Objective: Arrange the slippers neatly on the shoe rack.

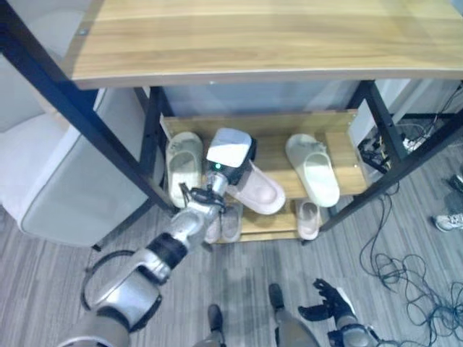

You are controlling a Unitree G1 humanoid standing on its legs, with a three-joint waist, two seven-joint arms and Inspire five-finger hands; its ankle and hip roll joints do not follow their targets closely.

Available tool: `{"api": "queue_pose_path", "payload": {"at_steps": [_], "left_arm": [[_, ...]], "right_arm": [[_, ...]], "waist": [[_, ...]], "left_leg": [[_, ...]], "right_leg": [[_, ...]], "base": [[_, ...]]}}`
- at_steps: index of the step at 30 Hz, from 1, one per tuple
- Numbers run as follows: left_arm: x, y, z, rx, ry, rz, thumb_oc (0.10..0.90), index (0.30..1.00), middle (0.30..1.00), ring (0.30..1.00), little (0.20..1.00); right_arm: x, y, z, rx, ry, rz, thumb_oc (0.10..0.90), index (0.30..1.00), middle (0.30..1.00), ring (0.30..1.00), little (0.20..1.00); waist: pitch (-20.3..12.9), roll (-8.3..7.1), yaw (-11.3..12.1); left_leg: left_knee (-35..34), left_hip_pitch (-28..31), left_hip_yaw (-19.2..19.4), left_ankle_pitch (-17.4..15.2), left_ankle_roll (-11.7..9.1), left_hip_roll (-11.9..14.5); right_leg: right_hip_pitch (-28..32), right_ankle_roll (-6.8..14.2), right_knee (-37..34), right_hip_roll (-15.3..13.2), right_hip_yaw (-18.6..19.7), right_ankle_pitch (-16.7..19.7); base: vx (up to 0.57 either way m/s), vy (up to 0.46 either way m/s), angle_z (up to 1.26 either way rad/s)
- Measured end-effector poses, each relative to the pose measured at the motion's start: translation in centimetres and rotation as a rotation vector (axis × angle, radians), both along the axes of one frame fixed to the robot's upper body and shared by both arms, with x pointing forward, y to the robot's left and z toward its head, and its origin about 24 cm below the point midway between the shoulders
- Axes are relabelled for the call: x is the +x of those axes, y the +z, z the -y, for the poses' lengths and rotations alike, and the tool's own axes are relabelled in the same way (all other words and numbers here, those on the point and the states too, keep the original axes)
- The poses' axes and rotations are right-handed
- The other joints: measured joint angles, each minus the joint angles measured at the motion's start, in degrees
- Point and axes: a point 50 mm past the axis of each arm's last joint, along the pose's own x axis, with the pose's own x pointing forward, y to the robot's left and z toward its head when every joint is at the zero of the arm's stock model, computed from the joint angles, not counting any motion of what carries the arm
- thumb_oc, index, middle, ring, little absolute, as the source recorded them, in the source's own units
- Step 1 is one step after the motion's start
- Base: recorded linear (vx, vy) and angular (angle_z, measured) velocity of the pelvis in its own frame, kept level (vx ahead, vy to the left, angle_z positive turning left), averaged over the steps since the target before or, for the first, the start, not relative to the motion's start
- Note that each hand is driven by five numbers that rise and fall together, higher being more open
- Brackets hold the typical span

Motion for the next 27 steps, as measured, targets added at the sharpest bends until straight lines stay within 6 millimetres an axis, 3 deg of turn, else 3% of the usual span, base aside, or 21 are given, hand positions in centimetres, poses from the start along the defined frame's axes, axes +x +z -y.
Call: {"api": "queue_pose_path", "payload": {"at_steps": [4,5,7,9,12,13,15,16,17,19,20,21,23,24,25,26,27], "left_arm": [[-2.0,-1.2,0.1,-0.049,-0.064,-0.029,0.400,0.300,0.300,0.300,0.300],[-3.1,-1.4,0.0,-0.083,-0.104,-0.041,0.400,0.300,0.300,0.300,0.300],[-4.5,-1.5,-1.0,-0.203,-0.116,-0.060,0.400,0.300,0.300,0.300,0.300],[-5.7,-2.1,-1.1,-0.293,-0.135,-0.088,0.400,0.300,0.300,0.300,0.300],[-6.5,-3.2,-0.6,-0.363,-0.169,-0.168,0.400,0.300,0.300,0.300,0.300],[-6.4,-3.2,-0.3,-0.405,-0.178,-0.188,0.400,0.300,0.300,0.300,0.300],[-6.2,-2.6,0.3,-0.461,-0.219,-0.207,0.400,0.300,0.300,0.300,0.300],[-6.5,-3.1,0.1,-0.471,-0.222,-0.230,0.400,0.300,0.300,0.300,0.300],[-6.5,-2.8,0.3,-0.477,-0.244,-0.222,0.400,0.300,0.300,0.300,0.300],[-6.5,-2.3,1.3,-0.554,-0.293,-0.226,0.400,0.300,0.300,0.300,0.300],[-6.6,-2.3,1.7,-0.579,-0.309,-0.246,0.400,0.300,0.300,0.300,0.300],[-6.7,-2.4,1.9,-0.564,-0.323,-0.262,0.400,0.300,0.300,0.300,0.300],[-6.8,-2.7,2.0,-0.543,-0.335,-0.289,0.400,0.300,0.300,0.300,0.300],[-6.9,-3.0,1.8,-0.560,-0.332,-0.319,0.400,0.300,0.300,0.300,0.300],[-6.8,-3.1,1.6,-0.556,-0.327,-0.324,0.400,0.300,0.300,0.300,0.300],[-6.8,-3.2,1.4,-0.549,-0.321,-0.329,0.400,0.300,0.300,0.300,0.300],[-6.8,-3.4,1.1,-0.546,-0.316,-0.346,0.400,0.300,0.300,0.300,0.300]], "right_arm": [[0.1,0.0,-0.1,0.006,-0.009,0.004,0.800,0.900,0.900,0.900,0.900],[0.1,0.0,-0.3,0.017,-0.004,0.002,0.800,0.900,0.900,0.900,0.900],[-1.3,-1.2,-0.6,0.039,-0.017,-0.061,0.800,0.900,0.900,0.900,0.900],[-3.0,-1.7,0.2,0.025,-0.029,-0.120,0.800,0.900,0.900,0.900,0.900],[-4.6,-2.1,0.6,0.022,-0.044,-0.158,0.800,0.900,0.900,0.900,0.900],[-4.5,-2.0,0.8,0.018,-0.047,-0.152,0.800,0.900,0.900,0.900,0.900],[-4.5,-2.1,0.6,0.024,-0.058,-0.149,0.800,0.900,0.900,0.900,0.900],[-4.4,-2.0,0.9,0.017,-0.075,-0.138,0.800,0.900,0.900,0.900,0.900],[-4.0,-1.9,1.6,-0.003,-0.102,-0.130,0.800,0.900,0.900,0.900,0.900],[-3.6,-1.6,2.8,-0.046,-0.106,-0.134,0.800,0.900,0.900,0.900,0.900],[-3.4,-1.4,3.3,-0.058,-0.104,-0.130,0.800,0.900,0.900,0.900,0.900],[-3.7,-1.7,3.0,-0.051,-0.111,-0.146,0.800,0.900,0.900,0.900,0.900],[-3.9,-1.9,2.4,-0.028,-0.121,-0.147,0.800,0.900,0.900,0.900,0.900],[-4.0,-2.1,1.8,-0.007,-0.130,-0.155,0.800,0.900,0.900,0.900,0.900],[-3.9,-2.1,1.7,-0.004,-0.130,-0.152,0.800,0.900,0.900,0.900,0.900],[-3.5,-2.1,1.8,-0.004,-0.155,-0.147,0.800,0.900,0.900,0.900,0.900],[-2.9,-1.8,3.0,-0.037,-0.179,-0.146,0.800,0.900,0.900,0.900,0.900]], "waist": [[-0.4,-0.06,1.7],[-1.8,0.30,2.2],[-3.4,0.89,2.4],[-4.9,2.49,3.0],[-4.9,2.77,4.1],[-4.8,2.57,4.3],[-2.8,-0.33,3.5],[-2.2,-1.24,3.8],[-2.2,-0.92,2.9],[-1.6,0.56,3.3],[-1.3,2.11,3.1],[-0.5,2.74,2.9],[0.3,1.43,3.0],[1.0,0.42,3.1],[1.3,0.59,3.3],[1.4,1.03,3.6],[1.4,1.18,4.6]], "left_leg": [[-0.2,4.2,0.1,-0.9,-0.3,0.6],[-0.2,5.0,0.1,-1.4,-0.5,1.4],[0.0,7.6,1.5,-1.7,-1.9,3.2],[0.0,8.5,1.0,-2.1,-2.5,4.9],[2.0,8.6,-0.3,-1.8,-3.6,7.1],[4.9,6.6,-0.5,-1.6,-4.4,7.5],[19.2,-2.2,0.3,-1.6,-4.9,7.2],[25.2,-2.7,1.8,-6.7,-3.3,5.7],[26.9,-1.9,3.5,-11.8,0.2,0.9],[23.4,-0.1,2.0,-15.0,3.6,-7.1],[17.7,2.2,-0.1,-14.9,4.4,-9.0],[13.0,5.0,-1.0,-11.7,10.1,-9.4],[11.5,5.6,-0.4,-10.7,9.9,-9.5],[10.5,5.7,0.9,-9.2,11.2,-9.5],[10.2,5.6,1.6,-9.0,11.3,-9.3],[10.0,5.2,3.1,-8.5,11.8,-8.7],[10.3,5.5,5.8,-8.8,12.0,-8.0]], "right_leg": [[3.9,0.0,-0.5,0.0,-0.9,-2.1],[4.7,0.1,-0.5,0.2,-2.5,-2.3],[6.6,-0.6,-0.5,1.9,-2.8,-2.4],[7.7,-1.7,-0.3,3.6,-3.4,-3.0],[9.8,-3.5,0.0,6.3,-4.7,-2.8],[9.5,-4.3,0.3,6.8,-5.4,-3.0],[8.9,-6.7,0.4,5.3,-8.0,-3.4],[9.2,-7.2,0.5,5.3,-7.7,-3.4],[8.3,-7.2,1.6,4.6,-7.6,-3.4],[4.4,-6.1,4.5,4.4,-6.0,-3.2],[4.1,-5.8,5.0,5.4,-6.1,-2.9],[4.1,-5.5,5.5,6.4,-6.1,-2.7],[3.6,-4.9,6.2,5.9,-6.6,-3.1],[1.9,-3.2,9.0,5.4,-6.6,-3.1],[-0.3,-2.0,12.8,5.0,-7.2,-5.5],[-2.8,-0.9,19.4,3.2,-11.3,-8.6],[-3.7,-0.5,28.4,-2.9,-18.8,-13.0]], "base": [[0.05,-0.160,-0.06],[0.02,-0.258,-0.08],[-0.02,-0.311,-0.23],[-0.07,-0.292,-0.04],[-0.19,-0.178,0.26],[-0.26,-0.179,0.37],[-0.14,-0.095,0.52],[-0.11,0.035,0.12],[-0.10,0.075,-0.18],[-0.03,0.047,-0.27],[0.02,0.024,-0.34],[0.03,0.061,-0.14],[0.00,0.118,-0.12],[-0.03,0.100,-0.28],[-0.02,0.043,-0.45],[0.00,-0.046,-0.86],[0.00,-0.083,-0.83]]}}
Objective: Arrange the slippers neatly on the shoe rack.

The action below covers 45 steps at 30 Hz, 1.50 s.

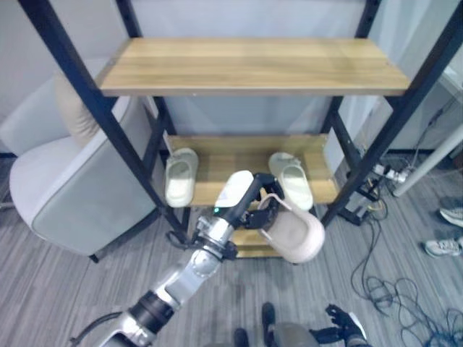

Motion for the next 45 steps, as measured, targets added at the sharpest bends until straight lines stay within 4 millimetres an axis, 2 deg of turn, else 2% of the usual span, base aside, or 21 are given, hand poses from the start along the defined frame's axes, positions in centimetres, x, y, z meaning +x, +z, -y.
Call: {"api": "queue_pose_path", "payload": {"at_steps": [3,5,6,7,8,10,11,12,13,14,17,20,21,23,27,29,32,36,39,43,45], "left_arm": [[0.2,-0.1,0.1,-0.003,-0.003,-0.011,0.400,0.300,0.300,0.300,0.300],[0.4,-0.6,0.2,0.013,-0.004,-0.028,0.400,0.300,0.300,0.300,0.300],[0.4,-0.7,0.2,0.014,-0.003,-0.032,0.400,0.300,0.300,0.300,0.300],[0.4,-0.7,0.1,0.016,-0.001,-0.031,0.400,0.300,0.300,0.300,0.300],[0.4,-0.7,-0.3,0.030,0.005,-0.029,0.400,0.300,0.300,0.300,0.300],[0.5,-0.8,-0.6,0.044,0.013,-0.033,0.400,0.300,0.300,0.300,0.300],[0.4,-1.1,-1.2,0.055,0.027,-0.038,0.400,0.300,0.300,0.300,0.300],[0.2,-1.4,-1.2,0.049,0.035,-0.049,0.400,0.300,0.300,0.300,0.300],[-0.1,-1.7,-1.0,0.032,0.033,-0.056,0.400,0.300,0.300,0.300,0.300],[-0.2,-1.9,-0.7,0.022,0.029,-0.060,0.400,0.300,0.300,0.300,0.300],[-0.3,-1.4,-0.1,-0.010,0.023,-0.035,0.400,0.300,0.300,0.300,0.300],[-0.3,-1.1,0.9,-0.047,0.009,-0.028,0.400,0.300,0.300,0.300,0.300],[-0.3,-1.1,0.8,-0.050,0.013,-0.025,0.400,0.300,0.300,0.300,0.300],[-0.2,-1.2,0.2,-0.030,0.027,-0.021,0.400,0.300,0.300,0.300,0.300],[-0.4,-1.3,0.4,-0.021,0.018,-0.019,0.400,0.300,0.300,0.300,0.300],[-0.3,-1.4,0.1,-0.012,0.024,-0.018,0.400,0.300,0.300,0.300,0.300],[-0.5,-1.7,0.0,0.001,0.025,-0.024,0.400,0.300,0.300,0.300,0.300],[-0.5,-3.2,-0.9,0.030,0.059,-0.076,0.400,0.300,0.300,0.300,0.300],[-0.9,-4.7,-1.5,0.049,0.079,-0.130,0.400,0.300,0.300,0.300,0.300],[-0.9,-7.1,-2.7,0.119,0.119,-0.219,0.400,0.300,0.300,0.300,0.300],[-1.2,-8.1,-3.3,0.156,0.130,-0.264,0.400,0.300,0.300,0.300,0.300]], "right_arm": [[0.1,-0.2,0.1,-0.009,-0.014,-0.015,0.800,0.900,0.900,0.900,0.900],[-0.1,-0.5,-0.5,0.008,-0.027,-0.030,0.800,0.900,0.900,0.900,0.900],[-0.1,-0.6,-0.6,0.011,-0.029,-0.032,0.800,0.900,0.900,0.900,0.900],[-0.3,-0.7,-0.7,0.017,-0.030,-0.038,0.800,0.900,0.900,0.900,0.900],[-0.3,-0.8,-1.1,0.030,-0.041,-0.038,0.800,0.900,0.900,0.900,0.900],[-0.2,-0.9,-1.5,0.043,-0.036,-0.038,0.800,0.900,0.900,0.900,0.900],[-0.2,-1.0,-2.1,0.060,-0.020,-0.039,0.800,0.900,0.900,0.900,0.900],[-0.3,-0.9,-1.9,0.053,-0.019,-0.041,0.800,0.900,0.900,0.900,0.900],[-0.4,-0.9,-1.7,0.044,-0.013,-0.047,0.800,0.900,0.900,0.900,0.900],[-0.3,-0.9,-1.7,0.041,-0.013,-0.045,0.800,0.900,0.900,0.900,0.900],[-0.6,-1.0,-1.8,0.039,0.002,-0.054,0.800,0.900,0.900,0.900,0.900],[-1.7,-1.2,-1.2,0.022,-0.019,-0.074,0.800,0.900,0.900,0.900,0.900],[-1.6,-1.1,-1.1,0.018,-0.021,-0.072,0.800,0.900,0.900,0.900,0.900],[-1.4,-0.9,-0.8,0.002,-0.043,-0.052,0.800,0.900,0.900,0.900,0.900],[-1.8,-0.8,0.3,-0.023,-0.096,-0.057,0.800,0.900,0.900,0.900,0.900],[-2.1,-0.9,0.1,-0.022,-0.085,-0.067,0.800,0.900,0.900,0.900,0.900],[-2.6,-1.1,-0.2,-0.016,-0.083,-0.078,0.800,0.900,0.900,0.900,0.900],[-2.8,-1.6,-2.2,0.042,-0.070,-0.088,0.800,0.900,0.900,0.900,0.900],[-2.1,-1.4,-2.1,0.038,-0.064,-0.072,0.800,0.900,0.900,0.900,0.900],[-0.8,-1.1,-1.9,0.034,-0.048,-0.045,0.800,0.900,0.900,0.900,0.900],[0.5,-0.6,-1.7,0.026,-0.038,-0.013,0.800,0.900,0.900,0.900,0.900]], "waist": [[0.1,0.43,0.1],[0.2,0.67,0.0],[0.1,0.81,0.1],[0.1,0.80,0.2],[0.1,0.70,0.5],[0.2,0.54,0.4],[0.1,0.44,0.9],[0.0,0.71,0.9],[-0.7,1.99,0.5],[-0.7,1.92,0.0],[-1.1,1.80,-0.1],[-1.1,0.69,-1.5],[-1.1,0.16,-1.4],[-1.0,-0.71,-1.2],[-0.8,-1.13,-1.5],[-1.1,-0.62,-1.3],[-1.1,-0.59,-1.6],[-1.3,-0.90,-1.0],[-1.3,-0.86,-1.0],[-0.5,-0.56,0.2],[2.6,-0.88,0.9]], "left_leg": [[0.6,-0.1,0.2,-0.3,-0.3,0.8],[1.3,-0.3,-0.5,-0.5,-1.4,1.4],[2.2,-0.8,-0.6,-0.9,-1.8,1.5],[2.5,-1.1,-0.2,-1.0,-2.2,1.6],[3.9,-1.9,-0.2,-1.6,-3.1,1.7],[4.4,-2.1,0.2,-2.1,-4.1,2.0],[5.5,-2.2,0.7,-2.7,-5.8,2.6],[5.9,-2.7,0.3,-2.8,-6.4,3.6],[5.3,-2.6,-0.3,-2.1,-7.6,4.9],[4.7,-2.5,-1.1,-1.6,-8.3,5.8],[0.8,-1.7,-2.0,1.3,-11.1,9.3],[4.6,-5.3,-5.6,4.2,-14.5,12.9],[7.0,-6.9,-5.4,5.1,-14.6,14.0],[8.3,-8.1,-2.2,7.0,-13.1,15.9],[3.8,-8.6,-2.5,6.4,-13.1,13.1],[0.7,-7.8,-6.3,6.5,-13.4,12.1],[-3.2,-4.6,-7.1,8.3,-12.7,11.4],[-4.2,-2.8,-5.8,8.0,-10.8,8.6],[-4.1,-2.6,-5.7,7.5,-10.1,7.9],[3.8,-7.9,-5.9,4.3,-9.2,7.5],[9.7,-11.2,-6.2,1.2,-9.1,7.4]], "right_leg": [[2.6,1.4,2.0,-4.0,-0.8,-1.7],[8.3,2.2,-5.0,-4.7,6.5,-1.5],[9.7,2.3,-8.7,-4.7,8.4,-0.5],[10.1,2.6,-10.0,-5.9,8.9,-0.2],[11.0,2.3,-13.8,-7.3,9.3,3.0],[10.9,2.8,-14.7,-8.4,8.0,3.3],[11.2,4.6,-17.7,-8.0,7.2,5.5],[11.5,4.5,-18.3,-7.0,6.8,6.0],[12.0,4.1,-19.1,-5.2,6.5,6.1],[12.7,3.8,-19.9,-4.2,6.3,6.1],[13.3,1.1,-23.1,0.1,5.9,7.0],[15.1,-2.3,-23.4,4.2,1.6,5.4],[15.0,-3.5,-22.9,4.9,0.9,4.6],[15.1,-5.7,-22.9,6.4,0.0,3.2],[14.7,-6.3,-22.4,7.3,-0.9,2.8],[14.5,-6.2,-22.4,8.1,-0.7,2.9],[15.4,-6.3,-22.3,8.6,-0.3,3.1],[16.2,-4.7,-22.2,6.2,1.5,3.1],[16.0,-4.0,-21.2,5.4,1.6,2.6],[9.8,-3.5,-10.9,3.5,1.9,-1.8],[6.3,-4.0,-3.9,1.8,2.0,-5.3]], "base": [[0.04,-0.113,-0.31],[0.05,-0.221,0.03],[0.03,-0.126,0.05],[0.09,-0.298,-0.02],[0.09,-0.302,-0.08],[0.11,-0.344,-0.13],[0.11,-0.302,-0.16],[0.12,-0.326,-0.20],[0.06,-0.202,0.05],[0.08,-0.310,0.05],[0.03,-0.400,0.08],[-0.02,-0.318,0.68],[0.01,-0.180,0.58],[0.02,-0.090,0.21],[0.07,0.017,0.04],[0.07,0.042,-0.14],[0.08,0.062,-0.11],[0.04,0.097,-0.07],[-0.04,0.067,0.01],[-0.10,0.073,0.05],[-0.13,0.037,0.11]]}}
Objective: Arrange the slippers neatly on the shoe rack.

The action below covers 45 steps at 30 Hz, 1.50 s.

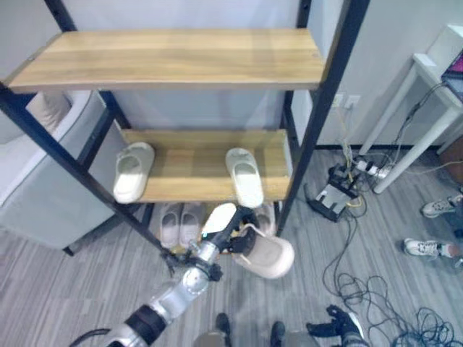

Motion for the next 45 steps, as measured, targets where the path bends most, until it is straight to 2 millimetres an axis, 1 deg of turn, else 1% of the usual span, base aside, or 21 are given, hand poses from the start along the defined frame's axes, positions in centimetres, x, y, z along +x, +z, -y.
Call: {"api": "queue_pose_path", "payload": {"at_steps": [1,3,6,8,10,12,13,14,15,18,20,22,24,28,30,33,36,40,41,43,45], "left_arm": [[-0.2,-0.2,-0.1,0.003,0.002,-0.008,0.400,0.300,0.300,0.300,0.300],[-0.2,-0.2,-0.1,0.002,0.002,-0.009,0.400,0.300,0.300,0.300,0.300],[-0.4,-0.8,0.1,0.006,0.004,-0.033,0.400,0.300,0.300,0.300,0.300],[-0.3,-1.0,0.2,0.007,0.004,-0.038,0.400,0.300,0.300,0.300,0.300],[0.2,-1.0,0.7,0.032,-0.018,-0.033,0.400,0.300,0.300,0.300,0.300],[1.0,-0.3,0.9,0.070,-0.033,0.012,0.400,0.300,0.300,0.300,0.300],[2.0,0.8,1.2,0.070,-0.032,0.069,0.400,0.300,0.300,0.300,0.300],[2.2,1.1,1.4,0.070,-0.032,0.085,0.400,0.300,0.300,0.300,0.300],[3.9,3.1,1.8,0.115,-0.034,0.209,0.400,0.300,0.300,0.300,0.300],[5.2,4.6,1.4,0.172,-0.001,0.311,0.400,0.300,0.300,0.300,0.300],[5.8,6.0,1.4,0.182,0.009,0.392,0.400,0.300,0.300,0.300,0.300],[6.4,7.2,1.2,0.173,0.033,0.457,0.400,0.300,0.300,0.300,0.300],[7.2,9.7,1.6,0.220,0.031,0.601,0.400,0.300,0.300,0.300,0.300],[8.1,12.0,0.8,0.323,0.069,0.751,0.400,0.300,0.300,0.300,0.300],[8.3,12.5,0.6,0.330,0.092,0.784,0.400,0.300,0.300,0.300,0.300],[8.7,15.3,0.6,0.391,0.103,0.946,0.400,0.300,0.300,0.300,0.300],[9.2,17.9,0.6,0.421,0.118,1.039,0.400,0.300,0.300,0.300,0.300],[9.6,23.7,0.9,0.427,0.159,1.231,0.400,0.300,0.300,0.300,0.300],[9.2,27.6,0.7,0.464,0.174,1.388,0.400,0.300,0.300,0.300,0.300],[9.0,29.5,0.3,0.478,0.214,1.456,0.400,0.300,0.300,0.300,0.300],[8.8,30.6,1.0,0.499,0.197,1.498,0.400,0.300,0.300,0.300,0.300]], "right_arm": [[0.5,0.2,0.1,-0.003,0.003,0.014,0.800,0.900,0.900,0.900,0.900],[1.0,0.4,0.2,-0.007,0.005,0.031,0.800,0.900,0.900,0.900,0.900],[2.2,1.0,-0.1,0.000,0.023,0.079,0.800,0.900,0.900,0.900,0.900],[2.9,1.4,-0.3,-0.004,0.048,0.102,0.800,0.900,0.900,0.900,0.900],[4.4,2.0,-0.7,-0.007,0.083,0.141,0.800,0.900,0.900,0.900,0.900],[5.8,2.7,-1.1,-0.026,0.146,0.176,0.800,0.900,0.900,0.900,0.900],[7.4,3.6,-1.7,-0.029,0.183,0.233,0.800,0.900,0.900,0.900,0.900],[7.9,3.9,-1.9,-0.026,0.190,0.252,0.800,0.900,0.900,0.900,0.900],[10.2,5.9,-2.6,-0.052,0.280,0.358,0.800,0.900,0.900,0.900,0.900],[12.9,8.0,-4.4,-0.066,0.373,0.465,0.800,0.900,0.900,0.900,0.900],[13.8,9.2,-5.3,-0.068,0.434,0.522,0.800,0.900,0.900,0.900,0.900],[14.2,10.2,-6.0,-0.071,0.476,0.574,0.800,0.900,0.900,0.900,0.900],[14.9,11.7,-5.9,-0.135,0.562,0.648,0.800,0.900,0.900,0.900,0.900],[15.2,11.9,-5.4,-0.185,0.584,0.647,0.800,0.900,0.900,0.900,0.900],[15.1,11.9,-5.3,-0.203,0.607,0.654,0.800,0.900,0.900,0.900,0.900],[15.2,12.8,-4.9,-0.231,0.635,0.708,0.800,0.900,0.900,0.900,0.900],[15.5,13.3,-4.7,-0.229,0.617,0.735,0.800,0.900,0.900,0.900,0.900],[16.2,14.1,-4.6,-0.241,0.615,0.760,0.800,0.900,0.900,0.900,0.900],[16.4,15.2,-4.3,-0.252,0.633,0.811,0.800,0.900,0.900,0.900,0.900],[16.9,16.0,-4.1,-0.259,0.630,0.850,0.800,0.900,0.900,0.900,0.900],[17.5,16.9,-3.9,-0.275,0.626,0.876,0.800,0.900,0.900,0.900,0.900]], "waist": [[0.8,-0.16,0.9],[2.1,-0.30,0.7],[3.5,-1.38,0.9],[4.4,-1.60,0.8],[6.0,-2.13,0.7],[6.9,-2.72,0.7],[8.4,-2.95,0.8],[9.0,-3.03,0.8],[10.5,-3.17,0.9],[11.5,-3.78,0.7],[12.5,-3.88,0.7],[13.9,-4.19,0.7],[14.6,-4.00,0.6],[15.7,-4.05,0.3],[15.7,-4.05,0.3],[15.4,-4.11,-0.5],[15.4,-4.11,-1.0],[15.4,-4.11,-1.3],[15.4,-4.11,-2.1],[15.4,-4.10,-2.6],[15.4,-4.09,-2.5]], "left_leg": [[1.8,-1.8,-0.2,-0.6,-0.2,0.0],[3.8,-3.6,-1.0,-1.4,0.1,0.0],[6.7,-8.0,-1.9,-1.7,0.1,0.3],[8.4,-9.7,-2.3,-2.2,0.1,0.4],[12.5,-12.9,-3.0,-3.7,0.2,0.7],[17.3,-16.6,-3.7,-5.1,0.3,1.1],[20.4,-19.8,-4.2,-5.9,0.4,1.4],[21.1,-20.5,-4.2,-5.9,0.3,1.4],[26.2,-26.9,-4.6,-7.5,0.9,1.6],[30.4,-32.8,-4.1,-8.7,1.4,2.2],[33.9,-36.7,-4.2,-10.0,1.6,2.3],[36.6,-39.9,-4.1,-10.3,1.9,2.2],[40.2,-46.1,-4.1,-10.7,2.3,2.2],[42.0,-49.1,-4.1,-11.2,2.9,2.1],[41.9,-49.5,-4.1,-11.2,3.0,2.0],[42.8,-53.0,-4.0,-11.5,4.1,1.9],[43.8,-55.1,-3.8,-11.3,3.9,1.9],[45.1,-57.4,-3.5,-11.6,4.3,1.9],[47.9,-60.5,-3.0,-12.2,5.1,1.9],[51.2,-62.8,-2.7,-13.3,5.3,2.0],[54.9,-65.3,-2.6,-14.7,5.7,2.3]], "right_leg": [[-1.4,0.1,2.5,0.1,0.1,-0.7],[-2.6,0.0,3.9,-0.4,-0.3,-2.0],[-6.2,-0.4,7.0,-0.5,-0.8,-3.1],[-7.5,-0.5,8.2,-0.5,-1.1,-3.5],[-9.7,-0.8,11.4,-0.6,-1.7,-4.0],[-13.3,-1.2,15.2,-0.9,-1.6,-5.7],[-15.9,-1.4,17.9,-1.0,-1.6,-6.4],[-16.5,-1.4,18.8,-1.0,-1.6,-6.6],[-22.9,-1.5,23.7,-1.2,-0.4,-8.0],[-29.4,-1.6,27.8,-1.0,1.2,-8.6],[-33.4,-1.6,31.2,-1.0,2.0,-10.1],[-36.4,-1.4,33.8,-1.2,2.3,-10.4],[-42.5,-1.2,37.5,-1.7,2.7,-10.9],[-45.3,-0.9,38.8,-2.0,3.0,-11.2],[-45.6,-0.9,38.9,-2.1,3.0,-11.2],[-49.2,-1.2,39.8,-2.6,3.2,-11.5],[-51.1,-0.6,40.6,-2.8,3.3,-11.2],[-53.6,-0.7,41.9,-3.1,3.7,-11.4],[-56.9,-0.7,45.1,-3.5,4.5,-12.2],[-59.5,-0.4,48.5,-3.6,5.5,-13.3],[-62.1,-0.8,52.2,-3.7,6.3,-14.7]], "base": [[-0.13,0.021,0.13],[-0.07,0.005,0.23],[-0.07,0.019,0.22],[-0.05,0.013,0.12],[-0.08,0.004,0.11],[-0.11,-0.010,0.03],[-0.11,-0.003,0.05],[-0.15,0.062,0.06],[-0.06,0.063,-0.01],[0.02,0.070,-0.20],[0.02,0.047,-0.09],[-0.02,0.062,-0.01],[0.00,0.053,0.00],[0.01,0.010,-0.01],[0.01,0.033,0.01],[0.01,0.036,0.00],[0.01,0.019,-0.01],[0.02,0.035,-0.01],[0.04,0.066,-0.04],[0.04,0.046,-0.08],[0.04,0.012,-0.08]]}}
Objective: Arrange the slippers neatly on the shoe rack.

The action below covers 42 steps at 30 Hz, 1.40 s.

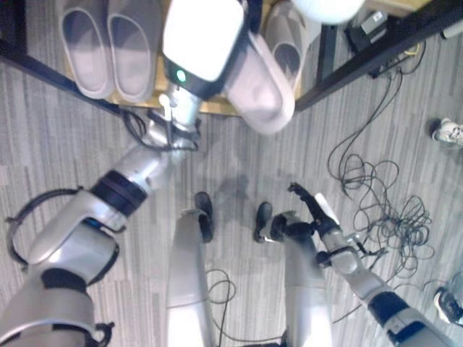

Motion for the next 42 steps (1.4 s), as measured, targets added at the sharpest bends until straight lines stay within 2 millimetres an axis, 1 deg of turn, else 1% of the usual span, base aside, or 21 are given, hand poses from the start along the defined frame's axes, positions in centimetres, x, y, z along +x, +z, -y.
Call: {"api": "queue_pose_path", "payload": {"at_steps": [2,4,5,6,9,11,13,16,18,20,21,23,24,28,33,37,42], "left_arm": [[-0.1,0.1,0.5,0.029,-0.003,0.017,0.400,0.300,0.300,0.300,0.300],[0.1,-0.7,1.0,0.088,0.020,0.028,0.400,0.300,0.300,0.300,0.300],[0.2,-0.7,1.0,0.147,0.043,0.033,0.400,0.300,0.300,0.300,0.300],[0.3,-0.1,1.1,0.218,0.066,0.059,0.400,0.300,0.300,0.300,0.300],[0.6,0.5,1.3,0.274,0.094,0.081,0.400,0.300,0.300,0.300,0.300],[0.5,1.5,1.5,0.293,0.100,0.110,0.400,0.300,0.300,0.300,0.300],[0.4,2.3,1.5,0.319,0.114,0.135,0.400,0.300,0.300,0.300,0.300],[0.1,4.3,1.7,0.349,0.134,0.196,0.400,0.300,0.300,0.300,0.300],[-0.2,5.4,1.9,0.375,0.141,0.235,0.400,0.300,0.300,0.300,0.300],[-1.1,7.4,2.7,0.405,0.120,0.316,0.400,0.300,0.300,0.300,0.300],[-1.2,7.7,2.7,0.415,0.118,0.333,0.400,0.300,0.300,0.300,0.300],[-0.9,7.8,2.1,0.423,0.143,0.334,0.400,0.300,0.300,0.300,0.300],[-0.3,7.3,1.6,0.452,0.169,0.310,0.400,0.300,0.300,0.300,0.300],[0.2,6.1,1.5,0.507,0.163,0.271,0.400,0.300,0.300,0.300,0.300],[0.1,6.1,1.4,0.514,0.158,0.273,0.400,0.300,0.300,0.300,0.300],[0.0,6.1,1.3,0.522,0.147,0.286,0.400,0.300,0.300,0.300,0.300],[0.2,5.1,1.7,0.558,0.122,0.273,0.400,0.300,0.300,0.300,0.300]], "right_arm": [[0.4,0.8,0.1,-0.013,0.009,0.028,0.800,0.900,0.900,0.900,0.900],[0.4,1.4,0.3,-0.040,0.032,0.069,0.800,0.900,0.900,0.900,0.900],[0.5,2.1,0.7,-0.034,0.018,0.120,0.800,0.900,0.900,0.900,0.900],[1.1,3.4,1.1,-0.023,-0.016,0.181,0.800,0.900,0.900,0.900,0.900],[1.5,4.7,1.3,-0.024,-0.026,0.236,0.800,0.900,0.900,0.900,0.900],[1.6,5.1,2.0,-0.038,-0.061,0.254,0.800,0.900,0.900,0.900,0.900],[1.6,5.3,2.4,-0.041,-0.079,0.265,0.800,0.900,0.900,0.900,0.900],[1.6,5.6,3.2,-0.040,-0.120,0.284,0.800,0.900,0.900,0.900,0.900],[1.5,5.7,3.3,-0.036,-0.123,0.290,0.800,0.900,0.900,0.900,0.900],[1.3,5.8,3.4,-0.021,-0.116,0.307,0.800,0.900,0.900,0.900,0.900],[1.3,5.8,3.4,-0.019,-0.116,0.310,0.800,0.900,0.900,0.900,0.900],[1.3,5.8,3.4,-0.013,-0.111,0.316,0.800,0.900,0.900,0.900,0.900],[1.2,5.8,3.4,-0.012,-0.109,0.315,0.800,0.900,0.900,0.900,0.900],[1.2,5.7,3.5,-0.011,-0.118,0.322,0.800,0.900,0.900,0.900,0.900],[0.9,5.8,3.5,-0.004,-0.117,0.348,0.800,0.900,0.900,0.900,0.900],[0.8,6.4,4.0,-0.005,-0.135,0.394,0.800,0.900,0.900,0.900,0.900],[0.7,6.4,4.0,-0.006,-0.133,0.402,0.800,0.900,0.900,0.900,0.900]], "waist": [[-0.1,0.18,0.2],[-0.3,0.47,-0.1],[-0.6,0.73,-0.2],[-0.6,0.93,-0.1],[-0.6,1.48,-0.6],[-0.5,1.93,-0.3],[-0.5,2.82,-0.2],[-0.5,3.59,0.0],[-0.5,3.73,0.0],[-0.5,3.79,-0.1],[-0.5,3.80,-0.1],[-0.4,3.84,-0.3],[-0.4,3.84,-0.4],[-0.4,3.84,-0.4],[-0.4,3.81,-0.6],[-0.4,3.85,-0.7],[-0.4,3.82,-1.1]], "left_leg": [[3.0,-2.4,-0.1,-0.9,0.0,0.0],[7.6,-5.3,0.1,-2.5,0.3,0.1],[10.6,-7.6,0.1,-3.4,0.7,0.3],[13.3,-10.5,1.1,-4.5,1.5,1.1],[15.1,-13.0,1.3,-4.4,1.5,1.2],[16.1,-14.4,1.4,-4.7,1.8,1.7],[17.1,-15.5,1.2,-5.2,2.2,1.8],[17.3,-16.6,1.6,-5.4,2.5,1.9],[17.0,-17.0,1.6,-5.6,2.6,2.0],[16.9,-17.5,1.9,-5.9,2.7,1.9],[16.9,-17.5,2.0,-6.1,2.9,2.0],[16.4,-17.5,2.3,-6.3,3.0,2.0],[16.1,-17.4,2.5,-6.3,3.1,2.0],[16.3,-17.5,2.8,-6.6,3.5,2.0],[17.8,-17.8,3.3,-7.2,4.0,2.4],[19.8,-19.0,5.0,-8.1,5.0,2.9],[20.2,-19.2,5.9,-8.3,5.2,2.8]], "right_leg": [[-2.3,0.2,3.2,-0.2,0.5,-0.9],[-5.4,0.4,7.8,-0.4,1.6,-2.8],[-7.6,0.2,10.9,-0.6,2.1,-3.8],[-11.2,0.4,13.7,-0.4,3.4,-4.2],[-13.7,0.6,15.4,-0.3,3.9,-4.3],[-15.1,0.4,16.2,-0.2,4.0,-4.5],[-15.9,0.0,16.8,-0.3,3.8,-4.8],[-17.1,0.0,16.8,-0.3,4.2,-4.9],[-17.5,-0.1,16.4,-0.3,4.1,-4.9],[-18.0,0.1,16.1,-0.2,4.3,-4.8],[-18.0,0.0,16.1,-0.4,4.3,-4.9],[-18.1,-0.2,15.5,-0.4,4.4,-4.9],[-18.1,-0.1,15.1,-0.4,4.6,-4.9],[-18.2,-0.2,15.2,-0.5,4.7,-4.9],[-19.1,-0.4,16.8,-0.6,5.5,-5.2],[-21.5,0.0,19.4,-0.8,7.5,-5.8],[-22.2,-0.3,20.4,-1.0,8.3,-6.0]], "base": [[0.04,0.020,-0.03],[0.04,0.055,0.00],[0.04,0.070,-0.14],[0.04,0.080,-0.19],[0.04,0.048,-0.10],[0.06,0.051,-0.06],[0.05,0.067,-0.04],[0.04,0.067,-0.03],[0.04,0.049,-0.02],[0.04,0.065,-0.02],[0.05,0.099,0.00],[0.05,0.084,-0.02],[0.07,0.066,-0.03],[0.05,0.045,-0.01],[0.05,0.045,-0.03],[0.01,0.048,-0.03],[0.02,0.033,0.02]]}}
